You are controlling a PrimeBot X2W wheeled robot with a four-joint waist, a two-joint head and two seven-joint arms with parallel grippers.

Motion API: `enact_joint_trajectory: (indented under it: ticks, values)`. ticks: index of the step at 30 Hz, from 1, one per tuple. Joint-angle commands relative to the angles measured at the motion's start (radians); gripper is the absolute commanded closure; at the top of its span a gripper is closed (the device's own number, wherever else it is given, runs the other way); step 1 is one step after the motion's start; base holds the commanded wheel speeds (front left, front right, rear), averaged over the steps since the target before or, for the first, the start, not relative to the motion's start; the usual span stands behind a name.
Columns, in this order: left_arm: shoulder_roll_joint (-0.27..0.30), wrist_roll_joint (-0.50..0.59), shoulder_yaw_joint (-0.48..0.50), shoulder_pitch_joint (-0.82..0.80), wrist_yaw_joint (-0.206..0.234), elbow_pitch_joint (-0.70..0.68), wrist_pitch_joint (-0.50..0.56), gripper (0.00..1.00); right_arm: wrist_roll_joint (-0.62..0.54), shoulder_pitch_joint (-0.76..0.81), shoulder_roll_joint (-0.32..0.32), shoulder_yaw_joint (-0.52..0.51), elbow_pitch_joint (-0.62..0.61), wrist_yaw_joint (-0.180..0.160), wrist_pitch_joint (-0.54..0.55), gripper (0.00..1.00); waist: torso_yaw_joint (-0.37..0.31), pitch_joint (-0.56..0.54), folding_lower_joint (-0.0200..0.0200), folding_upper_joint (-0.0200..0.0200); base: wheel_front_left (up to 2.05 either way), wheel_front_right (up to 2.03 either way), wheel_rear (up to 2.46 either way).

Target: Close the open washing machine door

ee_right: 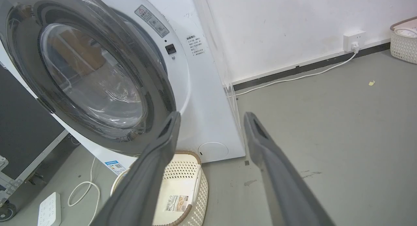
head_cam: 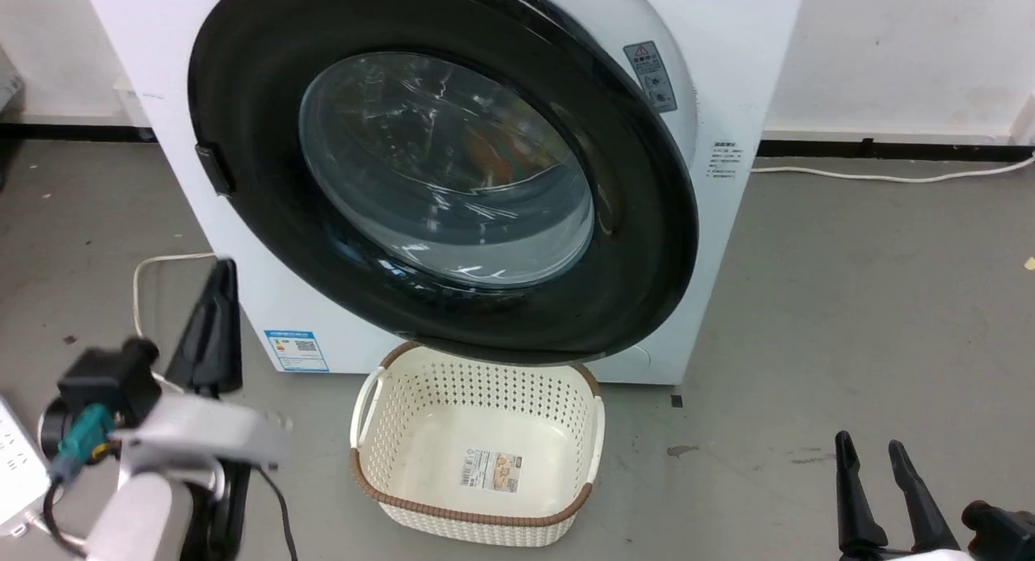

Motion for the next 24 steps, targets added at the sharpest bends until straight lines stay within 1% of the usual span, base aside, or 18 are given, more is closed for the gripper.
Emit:
enact_joint_trajectory:
  ticks: [1,4,5,6,7,8,9,10,11,12,15,19,24]
  values:
    - [-0.005,0.017,0.011,0.047,-0.036,-0.023,-0.005,1.00,-0.002,0.012,-0.002,0.003,-0.006,0.001,-0.004,0.00,0.005,-0.001,0.0001,0.0000,0.00,0.00,0.00]
    - [-0.014,0.027,0.025,0.101,-0.107,-0.062,-0.005,1.00,0.002,0.015,-0.002,0.009,-0.008,0.001,-0.004,0.00,0.006,0.000,0.0001,0.0000,0.00,0.00,0.00]
    - [-0.014,0.027,0.025,0.101,-0.107,-0.062,-0.005,1.00,0.002,0.015,-0.002,0.009,-0.008,0.001,-0.004,0.00,0.006,0.000,0.0001,0.0000,0.00,0.00,0.00]
    - [-0.030,0.030,0.049,0.137,-0.148,-0.081,-0.005,1.00,0.004,0.016,-0.002,0.011,-0.011,0.001,-0.004,0.00,0.007,0.001,0.0001,0.0000,0.00,0.00,0.00]
    - [-0.030,0.030,0.049,0.137,-0.148,-0.081,-0.005,1.00,0.004,0.016,-0.002,0.011,-0.011,0.001,-0.004,0.00,0.007,0.001,0.0001,0.0000,0.00,0.00,0.00]
    - [-0.054,0.034,0.072,0.178,-0.156,-0.076,-0.005,1.00,0.007,0.019,-0.002,0.014,-0.013,0.001,-0.004,0.00,0.008,0.001,0.0001,0.0000,0.00,0.00,0.00]
    - [-0.054,0.034,0.072,0.178,-0.156,-0.076,-0.005,1.00,0.007,0.019,-0.002,0.014,-0.013,0.001,-0.004,0.00,0.008,0.001,0.0001,0.0000,0.00,0.00,0.00]
    - [-0.070,0.032,0.085,0.196,-0.157,-0.071,-0.005,1.00,0.008,0.020,-0.002,0.017,-0.014,0.001,-0.004,0.00,0.008,0.001,0.0001,0.0000,0.00,0.00,0.00]
    - [-0.096,0.035,0.109,0.225,-0.157,-0.060,-0.005,1.00,0.007,0.022,-0.002,0.023,-0.016,0.001,-0.004,0.00,0.007,0.002,0.0001,0.0000,0.00,0.00,0.00]
    - [-0.096,0.035,0.109,0.225,-0.157,-0.060,-0.005,1.00,0.007,0.022,-0.002,0.023,-0.016,0.001,-0.004,0.00,0.007,0.002,0.0001,0.0000,0.00,0.00,0.00]
    - [-0.130,0.044,0.135,0.259,-0.157,-0.043,-0.005,1.00,-0.003,0.023,-0.002,0.034,-0.022,0.001,-0.004,0.00,0.005,0.002,0.0001,0.0000,0.00,0.00,0.00]
    - [-0.161,0.053,0.161,0.294,-0.157,-0.015,-0.005,1.00,-0.035,0.023,-0.002,0.057,-0.033,0.001,-0.004,0.00,0.000,0.005,0.0001,0.0000,0.00,0.00,0.00]
    - [-0.180,0.060,0.174,0.319,-0.157,0.025,-0.005,1.00,-0.092,0.023,-0.002,0.075,-0.039,0.001,-0.004,0.00,0.000,0.007,0.0001,0.0000,0.00,0.00,0.00]
